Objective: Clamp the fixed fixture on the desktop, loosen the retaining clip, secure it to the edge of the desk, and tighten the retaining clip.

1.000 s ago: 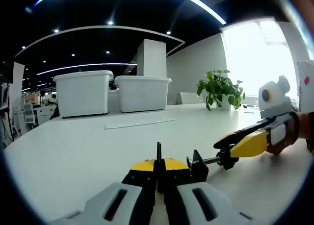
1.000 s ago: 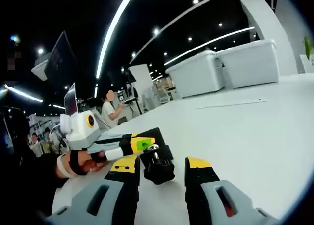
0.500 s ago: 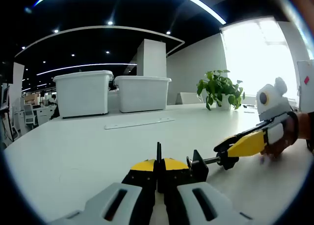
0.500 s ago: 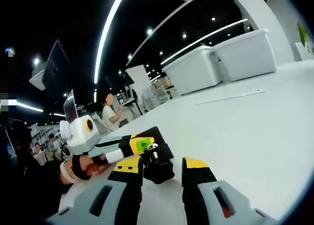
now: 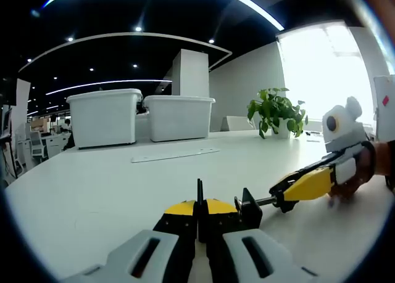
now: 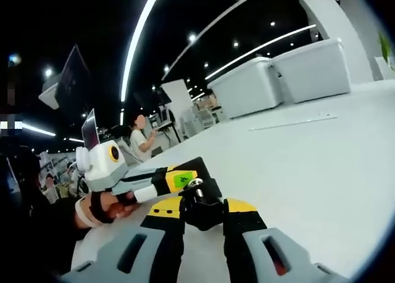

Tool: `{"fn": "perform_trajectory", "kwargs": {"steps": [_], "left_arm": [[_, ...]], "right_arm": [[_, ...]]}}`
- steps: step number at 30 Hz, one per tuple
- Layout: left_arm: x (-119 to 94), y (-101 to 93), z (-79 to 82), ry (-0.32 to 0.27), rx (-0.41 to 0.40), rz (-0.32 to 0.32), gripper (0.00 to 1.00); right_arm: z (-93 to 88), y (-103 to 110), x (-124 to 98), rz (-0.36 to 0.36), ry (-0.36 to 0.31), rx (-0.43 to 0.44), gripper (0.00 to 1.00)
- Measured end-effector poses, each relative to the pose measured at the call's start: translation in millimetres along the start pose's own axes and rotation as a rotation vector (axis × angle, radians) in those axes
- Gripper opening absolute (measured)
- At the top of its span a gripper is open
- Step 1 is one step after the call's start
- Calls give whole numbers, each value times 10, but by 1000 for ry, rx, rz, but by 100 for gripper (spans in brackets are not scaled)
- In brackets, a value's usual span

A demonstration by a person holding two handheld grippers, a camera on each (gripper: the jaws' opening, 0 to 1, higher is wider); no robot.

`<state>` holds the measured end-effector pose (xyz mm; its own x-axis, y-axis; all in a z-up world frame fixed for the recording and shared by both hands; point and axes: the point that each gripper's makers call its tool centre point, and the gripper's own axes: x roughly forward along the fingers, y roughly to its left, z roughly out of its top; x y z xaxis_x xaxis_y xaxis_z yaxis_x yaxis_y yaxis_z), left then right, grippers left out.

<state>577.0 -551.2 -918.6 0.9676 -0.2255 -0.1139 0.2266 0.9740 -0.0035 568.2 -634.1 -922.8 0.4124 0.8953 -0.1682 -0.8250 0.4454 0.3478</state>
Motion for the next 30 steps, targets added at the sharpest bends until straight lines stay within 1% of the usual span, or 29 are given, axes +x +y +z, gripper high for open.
{"fn": "perform_trajectory", "kwargs": {"steps": [1, 2, 6, 8, 10, 12, 15, 17, 19, 20, 22, 23, 27, 29, 30], "left_arm": [[0, 0, 0, 0, 0, 0, 4], [1, 0, 0, 0, 0, 0, 4], [2, 2, 1, 0, -1, 1, 4], [3, 3, 1, 0, -1, 1, 4], [4, 6, 2, 0, -2, 3, 4], [4, 8, 2, 0, -3, 4, 4], [5, 9, 3, 0, -3, 5, 4], [4, 9, 3, 0, -3, 5, 4], [3, 8, 3, 0, -2, 5, 4], [3, 8, 3, -1, -1, 6, 4], [2, 8, 3, -1, -1, 6, 4], [1, 8, 2, -1, 0, 7, 4], [0, 6, 1, -4, 7, 9, 4], [-2, 7, 0, -4, 8, 9, 4], [-2, 9, 0, -5, 6, 9, 4]], "right_arm": [[0, 7, -2, 0, -2, -20, 24], [8, 13, -2, 1, -8, -73, 24], [20, 20, -3, -6, -12, -188, 24], [28, 27, -4, -9, -15, -268, 24], [31, 47, -4, -12, -21, -368, 24], [29, 64, -5, -15, -26, -436, 24], [29, 71, -11, -17, -36, -510, 25], [19, 79, -14, -19, -36, -522, 25], [30, 77, -14, -27, -36, -603, 25], [29, 78, -15, -31, -37, -622, 25], [21, 98, -16, -39, -42, -712, 25], [18, 101, -19, -46, -47, -740, 25], [-10, 116, -20, -61, -47, -807, 25], [-5, 121, -21, -71, -45, -873, 25], [-22, 134, -19, -70, -44, -886, 25]]}}
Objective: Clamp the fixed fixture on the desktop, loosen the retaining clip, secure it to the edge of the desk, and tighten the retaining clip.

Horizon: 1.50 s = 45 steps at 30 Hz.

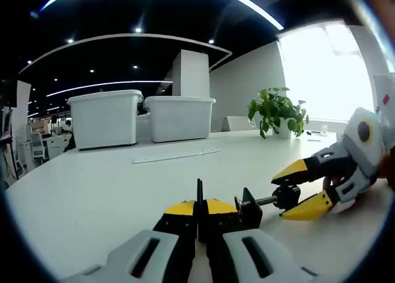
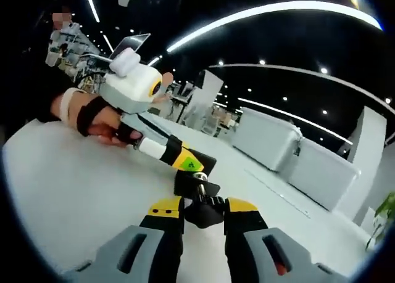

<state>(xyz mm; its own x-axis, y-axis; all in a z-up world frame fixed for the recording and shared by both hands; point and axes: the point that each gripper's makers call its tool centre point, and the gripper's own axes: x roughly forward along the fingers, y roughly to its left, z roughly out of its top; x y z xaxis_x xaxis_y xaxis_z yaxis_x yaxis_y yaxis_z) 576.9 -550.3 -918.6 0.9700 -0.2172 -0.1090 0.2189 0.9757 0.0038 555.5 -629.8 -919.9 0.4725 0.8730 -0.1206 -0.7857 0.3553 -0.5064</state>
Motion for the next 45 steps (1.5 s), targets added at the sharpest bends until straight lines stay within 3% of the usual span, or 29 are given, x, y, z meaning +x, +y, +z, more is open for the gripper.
{"fn": "perform_trajectory", "kwargs": {"steps": [5, 7, 15, 20, 22, 24, 26, 28, 29, 39, 45], "left_arm": [[-7, 2, -2, -4, 8, 3, 4], [-11, 0, -3, -4, 10, 5, 4], [-14, -8, 1, -6, 23, 9, 4], [-20, -15, 3, -7, 31, 13, 4], [-22, -14, 4, -7, 32, 14, 4], [-24, -16, 5, -8, 33, 14, 4], [-23, -14, 6, -7, 29, 15, 4], [-23, -14, 6, -7, 26, 16, 4], [-22, -13, 6, -7, 25, 17, 4], [-18, -7, 3, -7, 26, 17, 4], [-15, -4, -2, -7, 26, 16, 4]], "right_arm": [[-5, 10, 3, -14, 0, -25, 26], [-6, 4, 6, -25, 8, -103, 26], [4, 3, 9, -49, 18, -131, 26], [-11, -41, -7, -55, 47, 77, 27], [-28, -70, -42, -51, 56, 281, 30], [25, -157, -73, -47, 5, 441, 39], [74, -202, -106, -5, -45, 658, 46], [64, -220, -128, 28, -47, 833, 46], [44, -241, -123, 26, -48, 876, 45], [-109, -184, 5, 49, 31, 953, 37], [-153, -169, 3, 48, 52, 1000, 26]]}}
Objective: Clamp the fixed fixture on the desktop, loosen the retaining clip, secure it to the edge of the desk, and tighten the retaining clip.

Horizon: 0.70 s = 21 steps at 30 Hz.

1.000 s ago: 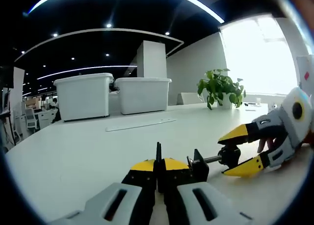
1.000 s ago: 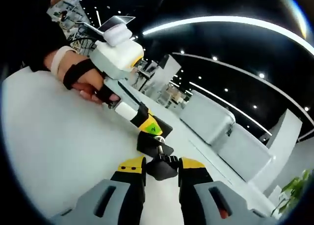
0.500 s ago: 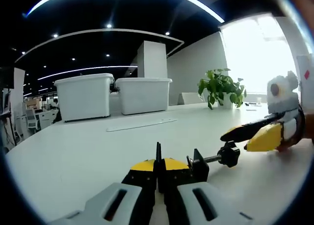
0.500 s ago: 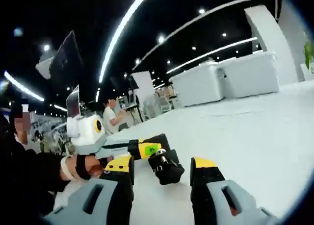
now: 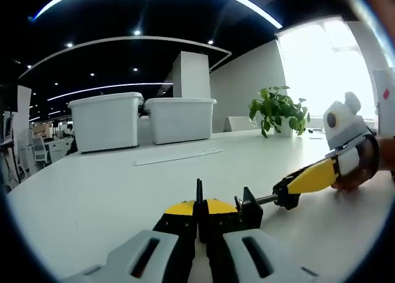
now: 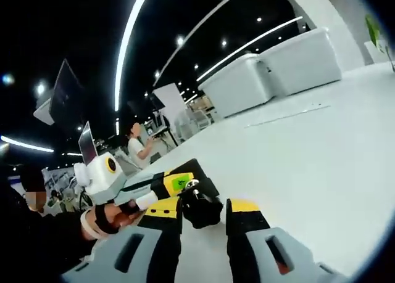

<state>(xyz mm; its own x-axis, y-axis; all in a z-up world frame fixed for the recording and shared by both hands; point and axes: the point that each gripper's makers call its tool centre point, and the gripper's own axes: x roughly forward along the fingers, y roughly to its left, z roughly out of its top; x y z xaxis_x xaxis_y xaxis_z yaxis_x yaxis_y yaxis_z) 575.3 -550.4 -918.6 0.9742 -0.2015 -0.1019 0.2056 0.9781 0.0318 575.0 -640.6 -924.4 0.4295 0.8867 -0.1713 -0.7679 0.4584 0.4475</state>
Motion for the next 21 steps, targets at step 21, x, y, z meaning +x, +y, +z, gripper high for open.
{"fn": "perform_trajectory", "kwargs": {"steps": [21], "left_arm": [[-9, 4, -6, 0, 0, 6, 4]], "right_arm": [[-29, 81, -8, -21, -6, -236, 25]]}}
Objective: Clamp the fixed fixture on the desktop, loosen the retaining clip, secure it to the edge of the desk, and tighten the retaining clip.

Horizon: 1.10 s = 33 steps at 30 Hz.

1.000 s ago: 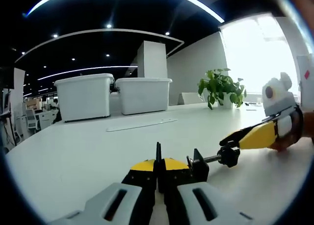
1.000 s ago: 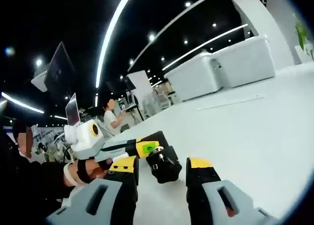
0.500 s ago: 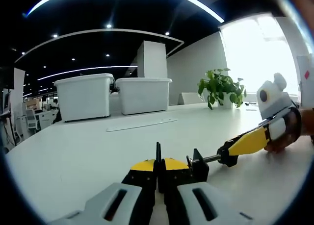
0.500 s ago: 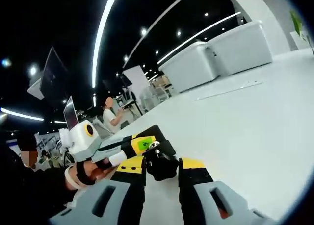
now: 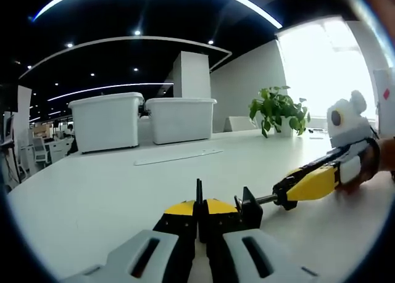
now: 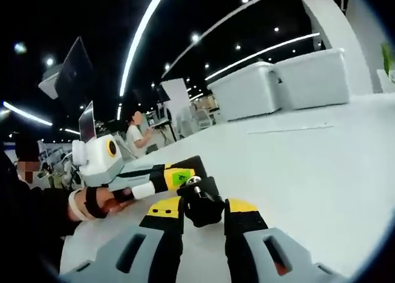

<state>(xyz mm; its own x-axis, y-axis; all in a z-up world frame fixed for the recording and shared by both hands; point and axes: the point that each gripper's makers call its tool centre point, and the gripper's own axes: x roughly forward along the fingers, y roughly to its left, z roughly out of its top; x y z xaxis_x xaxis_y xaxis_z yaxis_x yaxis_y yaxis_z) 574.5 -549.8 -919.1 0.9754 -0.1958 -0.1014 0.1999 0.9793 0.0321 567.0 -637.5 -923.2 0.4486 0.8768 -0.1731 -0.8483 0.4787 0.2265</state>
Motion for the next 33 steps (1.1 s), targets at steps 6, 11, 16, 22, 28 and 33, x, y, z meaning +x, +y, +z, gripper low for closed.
{"fn": "perform_trajectory", "kwargs": {"steps": [6, 11, 16, 22, 28, 33], "left_arm": [[-5, 7, -1, 0, 3, 5, 4], [-14, 18, -3, 1, -7, 10, 4], [-16, 18, -4, 1, 0, 12, 4], [-15, 20, -4, 1, 1, 13, 4], [-12, 19, -6, 1, 1, 12, 4], [-13, 17, -6, 1, 1, 11, 4]], "right_arm": [[26, 63, 4, -34, -19, -454, 25], [4, 83, 12, -63, -16, -651, 25], [-22, 80, 9, -65, -9, -714, 26], [-35, 36, 30, -76, 2, -790, 26], [16, 42, 32, -53, -11, -526, 31], [104, 36, 15, -5, -27, -186, 35]]}}
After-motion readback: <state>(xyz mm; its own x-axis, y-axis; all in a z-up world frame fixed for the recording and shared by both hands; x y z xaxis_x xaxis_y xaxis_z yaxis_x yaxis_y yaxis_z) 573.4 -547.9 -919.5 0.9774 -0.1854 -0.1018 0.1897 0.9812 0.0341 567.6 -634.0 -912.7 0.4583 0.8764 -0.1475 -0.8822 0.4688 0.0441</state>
